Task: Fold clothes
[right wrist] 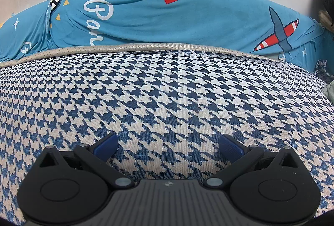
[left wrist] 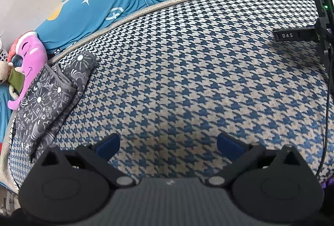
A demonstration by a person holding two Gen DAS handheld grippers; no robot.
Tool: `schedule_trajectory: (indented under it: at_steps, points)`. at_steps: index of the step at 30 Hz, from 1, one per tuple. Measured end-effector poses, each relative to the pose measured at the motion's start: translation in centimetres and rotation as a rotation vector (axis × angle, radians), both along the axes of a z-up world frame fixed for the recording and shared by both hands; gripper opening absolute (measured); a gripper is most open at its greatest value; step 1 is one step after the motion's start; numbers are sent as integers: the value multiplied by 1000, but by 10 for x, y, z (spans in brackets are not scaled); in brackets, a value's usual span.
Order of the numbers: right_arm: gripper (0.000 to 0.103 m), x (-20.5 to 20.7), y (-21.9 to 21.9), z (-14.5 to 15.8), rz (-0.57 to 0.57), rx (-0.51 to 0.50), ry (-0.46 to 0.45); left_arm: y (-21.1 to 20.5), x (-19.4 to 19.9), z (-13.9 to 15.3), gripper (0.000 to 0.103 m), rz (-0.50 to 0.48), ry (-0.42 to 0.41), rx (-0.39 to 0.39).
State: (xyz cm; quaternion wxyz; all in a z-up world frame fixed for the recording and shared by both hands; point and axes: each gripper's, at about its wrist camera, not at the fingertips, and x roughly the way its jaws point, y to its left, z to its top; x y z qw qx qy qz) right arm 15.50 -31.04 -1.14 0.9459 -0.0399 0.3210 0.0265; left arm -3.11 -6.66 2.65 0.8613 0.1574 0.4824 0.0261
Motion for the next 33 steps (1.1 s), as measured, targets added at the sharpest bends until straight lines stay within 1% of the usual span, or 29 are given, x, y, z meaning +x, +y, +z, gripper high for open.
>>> schedule_trajectory:
  at_steps: [5,17,21,25,26,29,33]
  points:
    - [103,0,0,0,0,0,0,0,2,-2,103,-6,7,-2]
    - [103,0,0,0,0,0,0,7,26,-20,103,-92,19,-25]
    - [103,0,0,0,0,0,0,14,37,-22,103,-146,-11,9]
    - [103,0,0,0,0,0,0,21,49,-21,103,-159,-75,34]
    - [103,0,0,0,0,0,0,23,51,-22,103,-153,-92,27]
    - [103,0,0,0,0,0,0,33,53,-29,103,-127,-96,-27]
    - [103,0,0,0,0,0,0,48,63,-33,103,-83,-50,-73]
